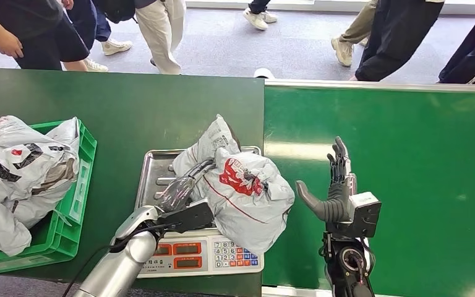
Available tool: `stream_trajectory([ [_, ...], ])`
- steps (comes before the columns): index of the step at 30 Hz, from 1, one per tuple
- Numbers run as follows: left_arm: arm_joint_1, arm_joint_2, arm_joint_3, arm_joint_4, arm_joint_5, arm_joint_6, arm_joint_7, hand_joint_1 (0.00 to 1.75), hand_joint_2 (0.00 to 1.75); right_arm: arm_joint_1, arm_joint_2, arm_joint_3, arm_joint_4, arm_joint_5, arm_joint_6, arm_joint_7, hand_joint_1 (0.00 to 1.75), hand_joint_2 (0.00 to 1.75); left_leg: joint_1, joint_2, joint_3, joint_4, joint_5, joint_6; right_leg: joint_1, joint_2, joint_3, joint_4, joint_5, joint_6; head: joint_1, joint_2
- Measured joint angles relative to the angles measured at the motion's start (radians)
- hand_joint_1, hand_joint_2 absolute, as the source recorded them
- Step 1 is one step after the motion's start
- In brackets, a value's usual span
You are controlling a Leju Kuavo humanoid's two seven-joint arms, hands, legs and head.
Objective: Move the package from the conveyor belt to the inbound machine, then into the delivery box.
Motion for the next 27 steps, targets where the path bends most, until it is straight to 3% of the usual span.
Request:
stream_trajectory([
  [3, -0.001, -0.003, 0.0, 0.003, -0.004, 0.001, 0.006, 0.03, 1.75, 0.007, 0.002, -0.004, -0.008, 0.002, 0.0, 0.003, 0.0, 1.75, 0.0, 0.0, 0.002, 0.0, 0.0, 0.0, 0.0, 0.0, 0.002, 0.0, 0.0, 0.0, 0.0, 0.0],
  [4, -0.001, -0.004, 0.0, 0.003, -0.004, 0.001, 0.007, 0.35, 1.75, 0.009, 0.002, -0.005, -0.011, 0.002, 0.0, 0.005, 0.0, 1.75, 0.0, 0.0, 0.002, 0.0, 0.0, 0.0, 0.0, 0.0, 0.002, 0.0, 0.0, 0.0, 0.0, 0.0],
  [7, -0.001, -0.005, 0.0, 0.004, -0.003, 0.002, 0.008, 1.61, 1.75, 0.018, 0.005, -0.009, -0.021, 0.004, 0.0, 0.01, 0.0, 1.75, 0.0, 0.0, 0.002, 0.0, 0.0, 0.0, 0.0, 0.0, 0.002, 0.0, 0.0, 0.0, 0.0, 0.0],
  [8, 0.0, -0.006, 0.0, 0.004, -0.001, 0.005, 0.008, 1.73, 1.75, 0.02, 0.006, -0.01, -0.023, 0.004, 0.0, 0.01, 0.0, 1.75, 0.0, 0.0, 0.002, 0.0, 0.0, 0.0, 0.0, 0.0, 0.002, 0.0, 0.0, 0.0, 0.0, 0.0],
  [27, 0.001, -0.014, 0.003, -0.005, 0.086, 0.043, -0.039, 1.75, 1.75, 0.036, 0.01, -0.022, -0.038, 0.004, -0.006, 0.015, 0.0, 1.75, 0.0, -0.001, 0.002, 0.0, 0.0, 0.0, 0.0, 0.0, 0.002, 0.0, 0.0, 0.0, 0.0, 0.0],
])
